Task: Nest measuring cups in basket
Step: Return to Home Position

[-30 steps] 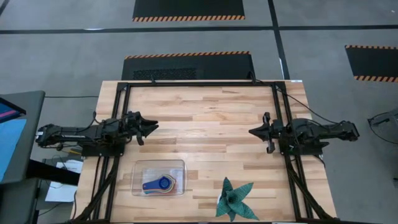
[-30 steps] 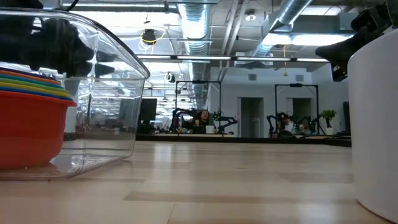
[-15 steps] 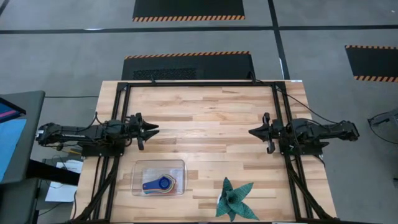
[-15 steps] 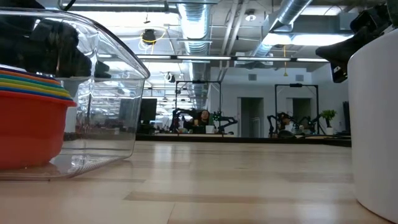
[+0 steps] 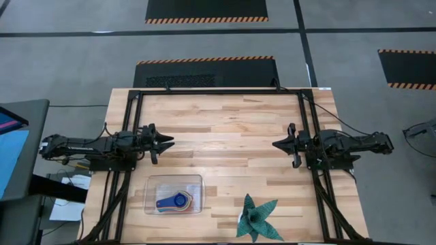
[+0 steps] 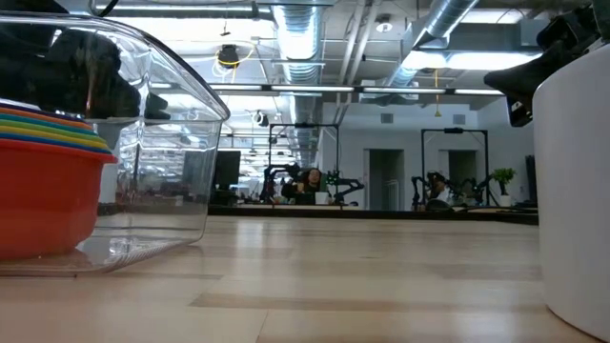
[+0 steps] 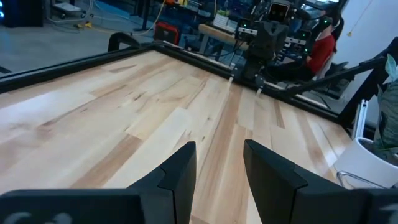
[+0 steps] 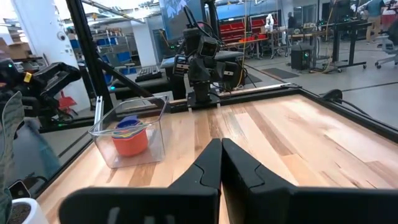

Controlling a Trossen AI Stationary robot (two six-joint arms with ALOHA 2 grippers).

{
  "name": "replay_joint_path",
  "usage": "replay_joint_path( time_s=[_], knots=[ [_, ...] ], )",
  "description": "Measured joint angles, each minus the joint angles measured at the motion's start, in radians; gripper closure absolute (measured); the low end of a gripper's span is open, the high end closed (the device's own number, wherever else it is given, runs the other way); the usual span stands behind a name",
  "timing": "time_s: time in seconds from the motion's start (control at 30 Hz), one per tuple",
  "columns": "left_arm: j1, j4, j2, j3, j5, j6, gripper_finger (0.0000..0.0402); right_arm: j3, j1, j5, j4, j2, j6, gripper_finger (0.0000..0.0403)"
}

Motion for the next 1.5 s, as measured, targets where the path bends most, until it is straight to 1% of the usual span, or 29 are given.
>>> replay_joint_path(
  time_s=[1.5],
  knots=[
    [0.000,0.000,0.000,0.000,0.000,-0.003,0.0276,-0.002,0.000,0.000,-0.001,0.000,0.000,0.0377]
  ],
)
